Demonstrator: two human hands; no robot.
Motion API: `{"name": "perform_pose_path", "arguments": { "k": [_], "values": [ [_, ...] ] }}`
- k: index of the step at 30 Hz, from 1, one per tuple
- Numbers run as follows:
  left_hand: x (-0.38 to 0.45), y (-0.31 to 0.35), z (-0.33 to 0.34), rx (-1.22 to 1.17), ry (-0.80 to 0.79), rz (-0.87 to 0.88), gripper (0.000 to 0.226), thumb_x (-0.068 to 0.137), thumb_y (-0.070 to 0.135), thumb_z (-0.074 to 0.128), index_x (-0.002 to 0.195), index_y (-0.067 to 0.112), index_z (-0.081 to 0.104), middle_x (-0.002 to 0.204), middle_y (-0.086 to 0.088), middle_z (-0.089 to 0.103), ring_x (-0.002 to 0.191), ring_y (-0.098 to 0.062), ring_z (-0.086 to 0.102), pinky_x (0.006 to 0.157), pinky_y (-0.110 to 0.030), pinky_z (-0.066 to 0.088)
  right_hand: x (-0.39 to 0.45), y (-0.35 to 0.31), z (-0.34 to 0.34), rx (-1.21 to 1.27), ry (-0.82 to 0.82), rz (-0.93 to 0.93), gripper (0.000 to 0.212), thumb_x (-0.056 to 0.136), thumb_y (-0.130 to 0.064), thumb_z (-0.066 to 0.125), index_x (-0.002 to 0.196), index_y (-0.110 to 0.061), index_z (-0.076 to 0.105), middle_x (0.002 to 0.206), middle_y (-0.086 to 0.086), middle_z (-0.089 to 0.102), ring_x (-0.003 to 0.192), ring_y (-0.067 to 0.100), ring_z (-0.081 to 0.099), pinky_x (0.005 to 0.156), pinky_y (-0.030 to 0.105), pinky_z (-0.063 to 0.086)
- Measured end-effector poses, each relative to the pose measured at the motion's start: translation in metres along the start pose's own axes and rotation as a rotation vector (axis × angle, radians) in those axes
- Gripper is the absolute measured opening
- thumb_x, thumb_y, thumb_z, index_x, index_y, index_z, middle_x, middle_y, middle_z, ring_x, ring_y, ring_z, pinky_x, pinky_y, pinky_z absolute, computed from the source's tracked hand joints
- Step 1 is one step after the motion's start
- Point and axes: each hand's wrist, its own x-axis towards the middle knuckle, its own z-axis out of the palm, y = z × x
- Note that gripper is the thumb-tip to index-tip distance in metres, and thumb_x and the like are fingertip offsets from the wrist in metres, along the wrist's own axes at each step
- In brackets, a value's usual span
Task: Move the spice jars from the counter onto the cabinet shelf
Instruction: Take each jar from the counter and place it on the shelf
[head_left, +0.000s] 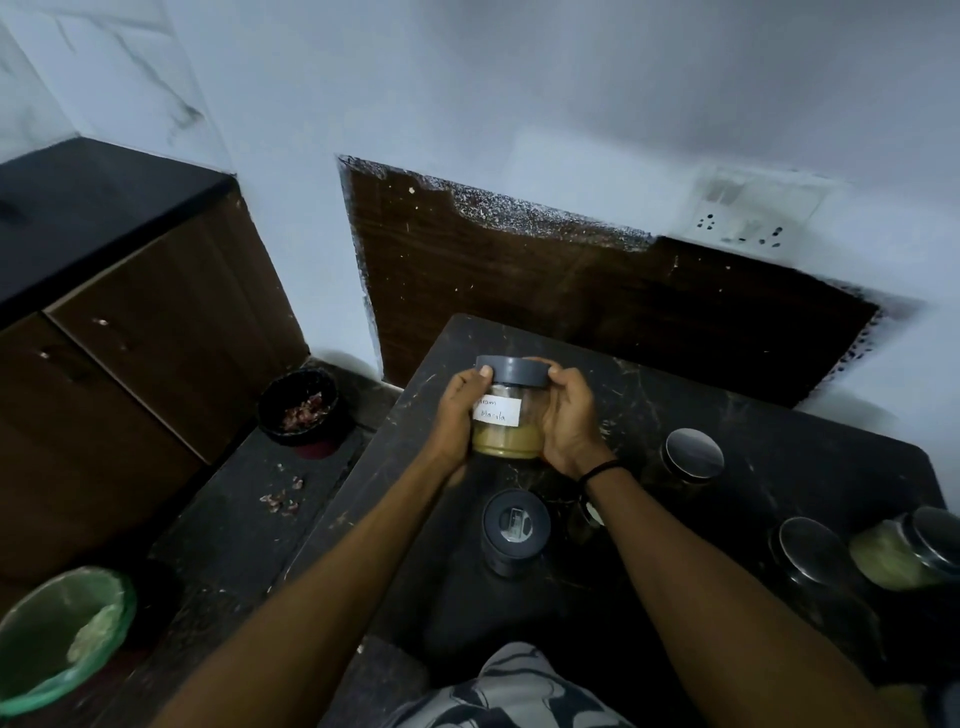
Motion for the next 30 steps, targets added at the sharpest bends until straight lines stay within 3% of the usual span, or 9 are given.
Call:
{"name": "perform_pose_path", "arguments": {
  "k": [4, 7, 11, 13, 15, 18, 23, 26, 30],
  "values": [
    [-0.008, -0.005, 0.003, -0.02, 0.088, 0.035, 0.048, 0.084, 0.041, 0.066, 0.114, 0.003, 0.057, 0.106, -0.022, 0.062, 0.096, -0.035, 0.059, 0.09, -0.059, 0.05, -0.011, -0.002, 0.008, -0.026, 0.037, 0.036, 0.035, 0.099, -0.024, 0.031, 0.118, -0.005, 0.054, 0.105, 0.021, 0.062, 0.093, 0.031, 0.061, 0.089, 0.045, 0.048],
    [-0.01, 0.003, 0.003, -0.002, 0.093, 0.052, 0.052, 0.08, 0.04, 0.07, 0.115, 0.002, 0.058, 0.102, -0.017, 0.066, 0.091, -0.032, 0.063, 0.081, -0.047, 0.054, -0.014, -0.003, 0.011, -0.065, 0.067, 0.045, 0.046, 0.101, -0.025, 0.028, 0.131, 0.0, 0.051, 0.114, 0.023, 0.061, 0.1, 0.031, 0.059, 0.092, 0.045, 0.047],
    [-0.008, 0.016, -0.001, -0.007, 0.09, 0.03, 0.04, 0.081, 0.039, 0.07, 0.108, 0.01, 0.061, 0.101, -0.015, 0.069, 0.087, -0.028, 0.068, 0.072, -0.04, 0.058, -0.021, -0.006, 0.02, -0.143, 0.168, 0.056, 0.052, 0.1, -0.035, 0.039, 0.133, 0.002, 0.052, 0.128, 0.031, 0.059, 0.115, 0.042, 0.058, 0.107, 0.057, 0.042],
    [-0.005, 0.021, -0.001, -0.02, 0.077, 0.033, 0.036, 0.085, 0.036, 0.066, 0.109, 0.01, 0.06, 0.103, -0.015, 0.067, 0.089, -0.028, 0.067, 0.07, -0.039, 0.058, -0.021, -0.009, 0.023, -0.179, 0.223, 0.001, 0.047, 0.1, -0.032, 0.042, 0.128, 0.005, 0.051, 0.129, 0.033, 0.057, 0.118, 0.045, 0.057, 0.104, 0.06, 0.044],
    [-0.002, 0.028, 0.002, -0.031, 0.06, 0.042, 0.039, 0.086, 0.036, 0.065, 0.113, 0.009, 0.06, 0.104, -0.017, 0.067, 0.091, -0.029, 0.067, 0.073, -0.04, 0.057, -0.022, -0.016, 0.026, -0.243, 0.234, -0.089, 0.029, 0.102, -0.027, 0.041, 0.114, -0.002, 0.051, 0.119, 0.028, 0.06, 0.105, 0.036, 0.063, 0.09, 0.048, 0.055],
    [0.003, 0.048, 0.015, -0.05, 0.045, 0.074, 0.048, 0.088, 0.035, 0.063, 0.121, 0.001, 0.058, 0.102, -0.016, 0.067, 0.089, -0.028, 0.066, 0.075, -0.041, 0.056, -0.025, -0.037, 0.034, -0.272, 0.165, -0.183, 0.014, 0.103, -0.024, 0.04, 0.104, -0.014, 0.048, 0.105, 0.016, 0.058, 0.091, 0.025, 0.06, 0.068, 0.032, 0.053],
    [0.018, 0.104, 0.058, -0.074, 0.05, 0.197, 0.04, 0.095, 0.027, 0.061, 0.122, -0.002, 0.056, 0.091, -0.011, 0.066, 0.081, -0.024, 0.064, 0.067, -0.033, 0.056, -0.02, -0.097, 0.05, -0.374, 0.01, -0.344, 0.026, 0.097, -0.014, 0.045, 0.119, -0.022, 0.057, 0.12, 0.011, 0.064, 0.1, 0.019, 0.064, 0.079, 0.033, 0.053],
    [0.026, 0.143, 0.086, -0.081, 0.054, 0.28, 0.044, 0.095, 0.027, 0.063, 0.122, -0.007, 0.054, 0.101, -0.02, 0.061, 0.09, -0.032, 0.06, 0.078, -0.042, 0.053, -0.021, -0.137, 0.067, -0.451, -0.114, -0.424, 0.041, 0.089, -0.011, 0.049, 0.12, -0.034, 0.062, 0.115, 0.0, 0.071, 0.099, 0.013, 0.069, 0.075, 0.026, 0.056],
    [0.034, 0.19, 0.118, -0.081, 0.077, 0.383, 0.026, 0.091, 0.028, 0.068, 0.102, 0.006, 0.059, 0.098, -0.019, 0.064, 0.088, -0.031, 0.063, 0.081, -0.047, 0.055, -0.019, -0.186, 0.085, -0.483, -0.172, -0.524, 0.049, 0.082, -0.01, 0.052, 0.12, -0.037, 0.063, 0.118, 0.006, 0.067, 0.102, 0.018, 0.068, 0.079, 0.029, 0.057]
  ]
}}
